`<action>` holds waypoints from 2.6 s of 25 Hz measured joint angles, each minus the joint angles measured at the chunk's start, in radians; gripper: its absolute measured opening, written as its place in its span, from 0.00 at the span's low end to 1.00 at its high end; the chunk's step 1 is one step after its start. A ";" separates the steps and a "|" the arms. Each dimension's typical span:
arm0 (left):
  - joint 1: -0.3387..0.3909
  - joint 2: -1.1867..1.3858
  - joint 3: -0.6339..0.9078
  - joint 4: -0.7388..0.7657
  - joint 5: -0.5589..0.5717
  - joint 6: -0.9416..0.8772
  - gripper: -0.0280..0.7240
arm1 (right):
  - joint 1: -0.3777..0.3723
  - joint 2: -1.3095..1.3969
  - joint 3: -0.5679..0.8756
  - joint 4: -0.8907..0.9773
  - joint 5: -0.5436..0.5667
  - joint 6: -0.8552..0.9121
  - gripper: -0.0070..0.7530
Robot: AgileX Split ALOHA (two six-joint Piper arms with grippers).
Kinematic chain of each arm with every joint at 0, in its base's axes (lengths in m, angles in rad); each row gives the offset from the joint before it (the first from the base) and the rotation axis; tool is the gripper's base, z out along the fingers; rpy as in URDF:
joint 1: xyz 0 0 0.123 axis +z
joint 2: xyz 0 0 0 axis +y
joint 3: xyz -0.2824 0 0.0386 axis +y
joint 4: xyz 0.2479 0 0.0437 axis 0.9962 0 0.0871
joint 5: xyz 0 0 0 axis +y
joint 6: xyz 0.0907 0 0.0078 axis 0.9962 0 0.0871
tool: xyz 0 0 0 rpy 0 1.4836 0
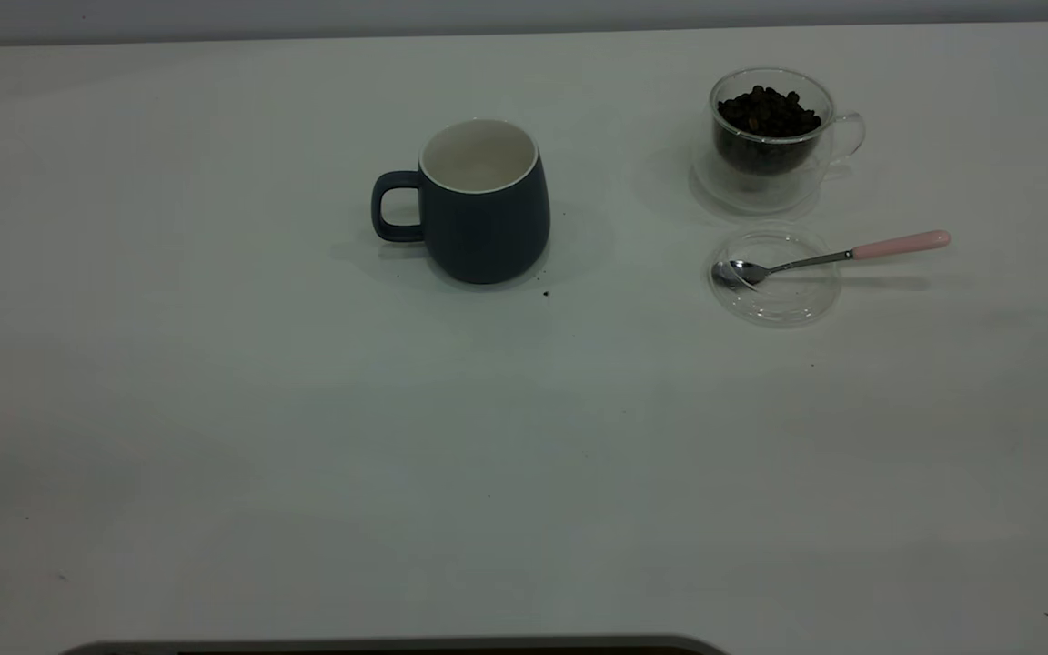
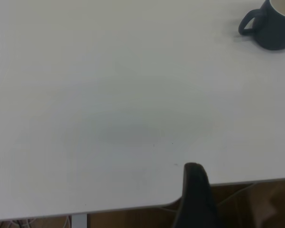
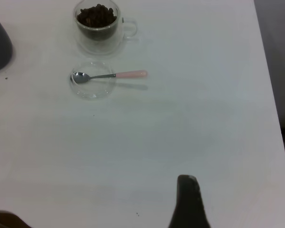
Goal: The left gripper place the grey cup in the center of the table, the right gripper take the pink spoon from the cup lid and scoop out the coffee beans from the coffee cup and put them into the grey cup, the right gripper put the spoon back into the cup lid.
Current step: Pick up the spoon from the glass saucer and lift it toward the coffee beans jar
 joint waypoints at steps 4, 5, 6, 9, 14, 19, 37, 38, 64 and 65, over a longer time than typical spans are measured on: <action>0.000 0.000 0.000 0.000 0.000 0.000 0.79 | 0.000 0.000 0.000 0.000 0.000 0.000 0.78; 0.000 0.000 0.000 0.000 0.000 0.000 0.79 | 0.000 0.000 0.000 0.002 0.000 0.000 0.78; 0.000 0.000 0.000 0.000 0.000 0.000 0.79 | 0.000 0.000 0.000 0.005 0.000 0.000 0.78; 0.000 0.000 0.000 0.000 0.000 0.000 0.79 | 0.000 0.000 -0.001 0.006 0.000 0.008 0.78; 0.000 0.000 0.000 0.000 0.000 0.001 0.79 | 0.000 0.120 -0.075 0.096 -0.059 0.014 0.78; 0.000 0.000 0.000 0.000 0.000 0.002 0.79 | 0.000 0.449 -0.233 0.227 -0.164 -0.007 0.78; 0.000 0.000 0.000 0.000 0.000 0.003 0.79 | -0.016 1.441 -0.456 0.735 -0.259 -0.415 0.78; 0.000 0.000 0.000 0.000 0.000 0.003 0.79 | -0.034 1.479 -0.457 0.755 -0.266 -0.436 0.78; 0.000 0.000 0.000 0.000 0.000 0.002 0.79 | -0.212 2.154 -0.521 1.103 -0.447 -0.881 0.78; 0.000 0.000 0.000 0.000 0.000 0.002 0.79 | -0.213 2.166 -0.539 1.103 -0.448 -0.882 0.78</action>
